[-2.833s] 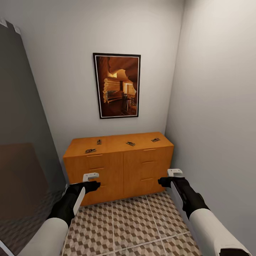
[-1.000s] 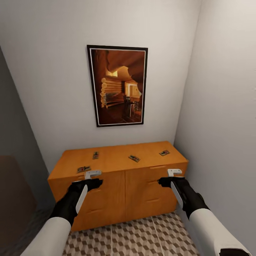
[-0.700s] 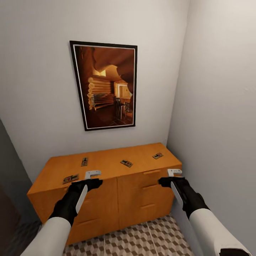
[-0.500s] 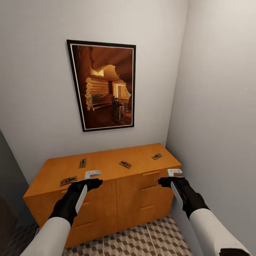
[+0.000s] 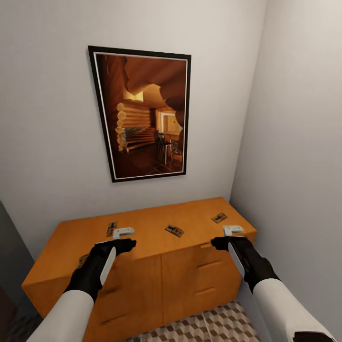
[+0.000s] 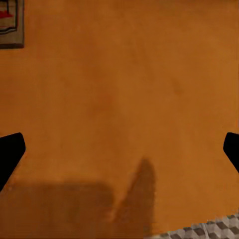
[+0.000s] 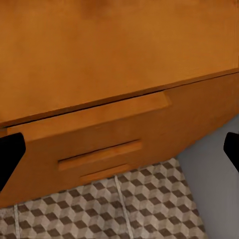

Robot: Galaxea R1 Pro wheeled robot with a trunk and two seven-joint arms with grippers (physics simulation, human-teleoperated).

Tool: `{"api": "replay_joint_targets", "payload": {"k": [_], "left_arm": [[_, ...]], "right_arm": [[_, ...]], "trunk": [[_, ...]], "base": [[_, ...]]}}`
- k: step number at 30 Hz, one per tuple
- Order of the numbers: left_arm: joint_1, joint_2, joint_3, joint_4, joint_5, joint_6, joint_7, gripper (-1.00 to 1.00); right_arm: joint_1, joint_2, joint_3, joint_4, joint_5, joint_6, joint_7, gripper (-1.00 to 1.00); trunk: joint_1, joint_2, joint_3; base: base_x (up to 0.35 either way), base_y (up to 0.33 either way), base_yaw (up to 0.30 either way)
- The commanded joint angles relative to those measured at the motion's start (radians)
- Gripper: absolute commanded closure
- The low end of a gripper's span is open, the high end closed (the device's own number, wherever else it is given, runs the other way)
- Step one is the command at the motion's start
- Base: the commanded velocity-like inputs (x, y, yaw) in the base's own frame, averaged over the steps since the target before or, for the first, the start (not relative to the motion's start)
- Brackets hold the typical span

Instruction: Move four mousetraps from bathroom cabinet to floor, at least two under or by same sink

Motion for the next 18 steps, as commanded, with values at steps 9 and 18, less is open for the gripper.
{"api": "replay_joint_targets", "payload": {"k": [9, 18], "left_arm": [[-0.001, -0.003, 0.001, 0.002, 0.001, 0.005, 0.0, -1.0], [-0.001, -0.004, 0.0, 0.007, 0.001, 0.005, 0.0, -1.0]], "right_arm": [[-0.001, 0.001, -0.001, -0.001, 0.002, 0.006, -0.003, -1.0], [-0.001, 0.0, -0.003, 0.0, 0.002, 0.006, -0.004, -1.0]], "trunk": [[0.001, -0.002, -0.002], [0.001, -0.002, -0.002]], "base": [[0.302, 0.145, 0.0], [0.262, 0.081, 0.0]]}}
